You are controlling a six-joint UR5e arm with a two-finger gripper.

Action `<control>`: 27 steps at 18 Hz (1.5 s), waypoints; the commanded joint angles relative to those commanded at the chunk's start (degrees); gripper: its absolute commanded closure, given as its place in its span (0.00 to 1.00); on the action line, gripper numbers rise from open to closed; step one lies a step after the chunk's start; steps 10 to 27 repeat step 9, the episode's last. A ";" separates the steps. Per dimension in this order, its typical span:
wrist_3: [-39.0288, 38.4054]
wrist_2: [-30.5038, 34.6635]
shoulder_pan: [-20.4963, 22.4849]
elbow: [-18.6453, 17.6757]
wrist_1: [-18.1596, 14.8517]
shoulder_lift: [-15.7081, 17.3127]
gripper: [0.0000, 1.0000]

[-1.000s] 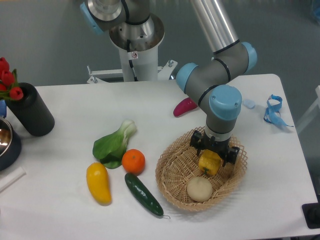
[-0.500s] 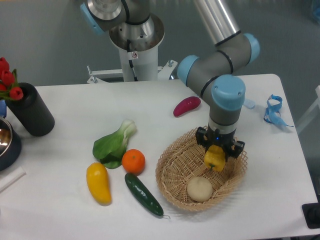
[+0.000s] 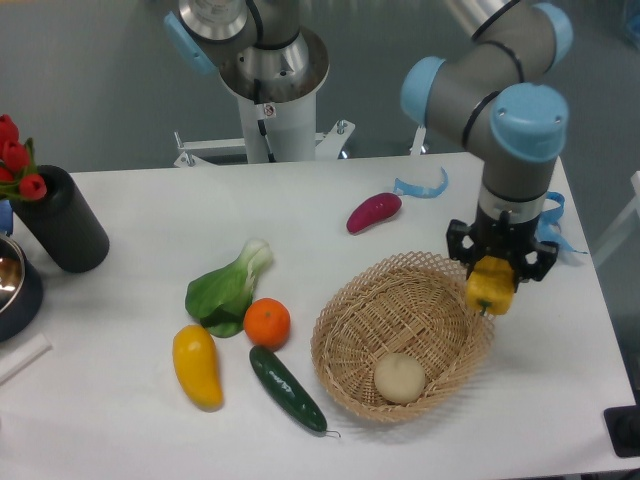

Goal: Pick up the yellow pepper from the basket
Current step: 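Lift the yellow pepper up out of the basket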

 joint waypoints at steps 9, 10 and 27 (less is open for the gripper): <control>6.48 2.98 0.09 5.62 -9.13 -0.26 0.75; 6.48 2.98 0.09 5.62 -9.13 -0.26 0.75; 6.48 2.98 0.09 5.62 -9.13 -0.26 0.75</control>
